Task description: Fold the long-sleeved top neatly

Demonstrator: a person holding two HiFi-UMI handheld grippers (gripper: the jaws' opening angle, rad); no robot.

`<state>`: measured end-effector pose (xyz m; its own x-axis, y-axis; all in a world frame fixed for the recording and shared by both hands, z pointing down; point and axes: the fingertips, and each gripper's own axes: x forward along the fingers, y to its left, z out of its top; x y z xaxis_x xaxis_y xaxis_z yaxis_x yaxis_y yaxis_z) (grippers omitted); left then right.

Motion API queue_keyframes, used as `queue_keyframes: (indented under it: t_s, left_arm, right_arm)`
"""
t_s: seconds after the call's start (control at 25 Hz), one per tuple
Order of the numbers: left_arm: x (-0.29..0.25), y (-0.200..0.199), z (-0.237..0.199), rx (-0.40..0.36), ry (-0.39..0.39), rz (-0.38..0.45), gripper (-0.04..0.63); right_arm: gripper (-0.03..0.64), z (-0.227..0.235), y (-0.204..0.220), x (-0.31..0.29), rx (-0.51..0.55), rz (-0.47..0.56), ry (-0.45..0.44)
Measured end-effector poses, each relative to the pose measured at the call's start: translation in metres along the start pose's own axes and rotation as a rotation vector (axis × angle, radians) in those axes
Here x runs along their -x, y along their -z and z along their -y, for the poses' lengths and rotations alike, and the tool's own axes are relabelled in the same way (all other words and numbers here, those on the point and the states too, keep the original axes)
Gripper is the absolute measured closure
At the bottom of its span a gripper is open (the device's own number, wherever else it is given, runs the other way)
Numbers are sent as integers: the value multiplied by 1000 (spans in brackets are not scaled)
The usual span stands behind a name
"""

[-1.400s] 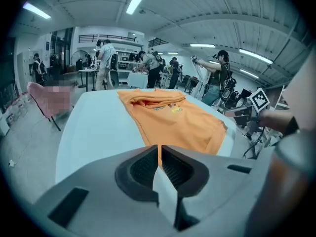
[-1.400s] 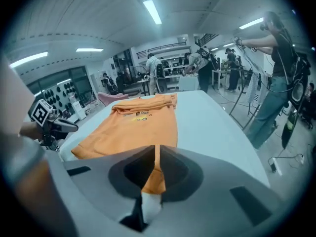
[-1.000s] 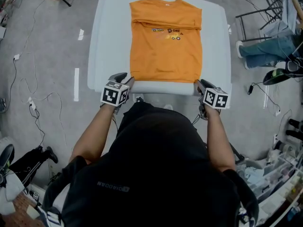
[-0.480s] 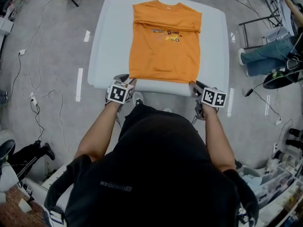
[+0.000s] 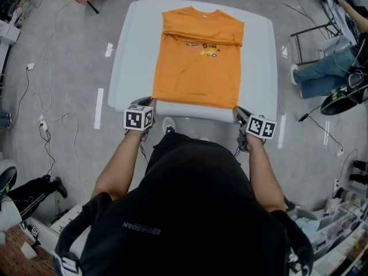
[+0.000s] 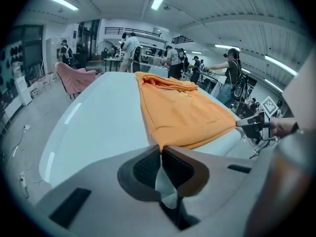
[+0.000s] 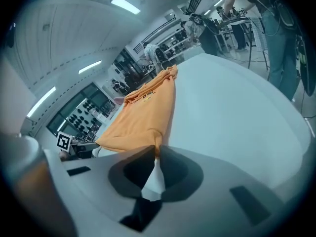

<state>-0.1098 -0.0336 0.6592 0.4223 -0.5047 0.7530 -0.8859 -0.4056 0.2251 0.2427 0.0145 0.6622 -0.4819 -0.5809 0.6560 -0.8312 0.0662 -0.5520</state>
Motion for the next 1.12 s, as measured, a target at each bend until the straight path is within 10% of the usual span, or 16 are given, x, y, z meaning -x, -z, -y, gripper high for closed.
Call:
queue_keyframes:
  t_s: [0.68,1.12]
  left_arm:
    - [87,-10,41,62,41,149,580]
    - [121,-121,47,89,103,320,580]
  right_arm:
    - [581,-40,-3,83,-19,111,-183]
    - [581,-85,-96,118,-101,285,-283]
